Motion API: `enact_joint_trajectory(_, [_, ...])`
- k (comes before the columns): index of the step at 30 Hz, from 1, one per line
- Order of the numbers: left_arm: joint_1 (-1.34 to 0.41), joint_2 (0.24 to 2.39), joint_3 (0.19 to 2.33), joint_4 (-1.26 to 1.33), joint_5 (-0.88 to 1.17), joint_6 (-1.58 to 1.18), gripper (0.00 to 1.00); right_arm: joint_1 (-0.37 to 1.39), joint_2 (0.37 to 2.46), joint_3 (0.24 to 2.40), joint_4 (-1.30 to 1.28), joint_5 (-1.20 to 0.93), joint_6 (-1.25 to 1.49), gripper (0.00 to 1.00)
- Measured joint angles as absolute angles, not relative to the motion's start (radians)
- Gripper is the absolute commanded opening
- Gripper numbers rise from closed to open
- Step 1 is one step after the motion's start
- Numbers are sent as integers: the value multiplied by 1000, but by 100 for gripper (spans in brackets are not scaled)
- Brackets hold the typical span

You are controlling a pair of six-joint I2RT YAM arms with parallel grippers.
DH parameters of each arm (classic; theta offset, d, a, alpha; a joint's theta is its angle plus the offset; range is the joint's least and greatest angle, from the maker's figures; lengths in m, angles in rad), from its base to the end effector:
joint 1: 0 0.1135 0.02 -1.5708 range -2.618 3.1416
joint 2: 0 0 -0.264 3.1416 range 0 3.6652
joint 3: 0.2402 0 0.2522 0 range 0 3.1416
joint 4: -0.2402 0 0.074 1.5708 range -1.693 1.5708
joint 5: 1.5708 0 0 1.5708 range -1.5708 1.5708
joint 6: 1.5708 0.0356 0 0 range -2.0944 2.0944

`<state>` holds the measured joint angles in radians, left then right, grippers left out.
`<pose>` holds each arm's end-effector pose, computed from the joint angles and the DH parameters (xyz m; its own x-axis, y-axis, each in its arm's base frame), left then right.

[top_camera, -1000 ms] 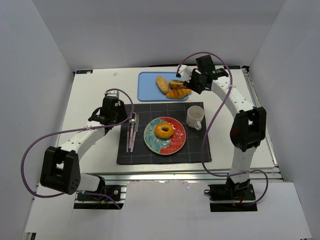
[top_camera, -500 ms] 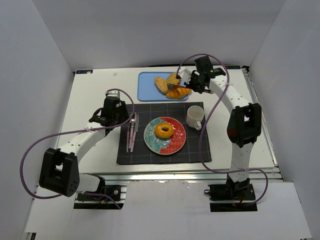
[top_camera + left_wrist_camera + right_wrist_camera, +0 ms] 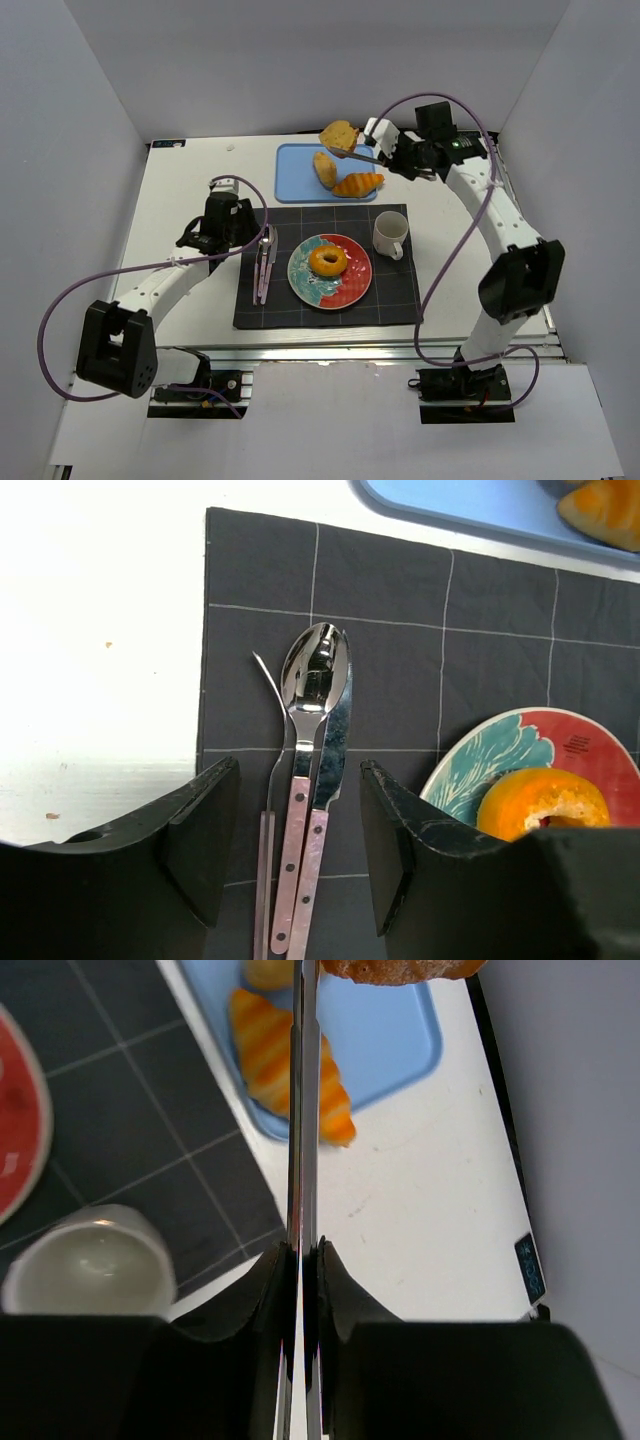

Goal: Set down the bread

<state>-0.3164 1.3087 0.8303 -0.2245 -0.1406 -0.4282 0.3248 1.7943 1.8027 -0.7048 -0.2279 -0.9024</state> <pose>0.2677 -0.0824 0.2384 -0.6446 -0.2216 -0.7317 -0.0673 0.9698 -0.2344 0.3825 0.1373 0.3633 -0.0039 -0.8080 -0.5892 -0.7716 0.3772 -0.5123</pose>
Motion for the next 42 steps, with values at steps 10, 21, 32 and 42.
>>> enact_joint_trajectory(10, [-316, 1211, 772, -154, -126, -472, 62, 361, 1405, 1390, -842, -455, -907, 4])
enact_joint_trajectory(21, [-316, 1199, 767, -113, -104, -501, 62, 396, 1284, 1143, -884, -520, -846, 12])
enact_joint_trajectory(32, [-316, 1156, 739, -112, -104, -521, 62, 400, 1287, 1090, -873, -502, -849, 45])
enact_joint_trajectory(42, [-316, 1155, 739, -111, -104, -522, 62, 400, 1258, 1104, -890, -547, -858, 38])
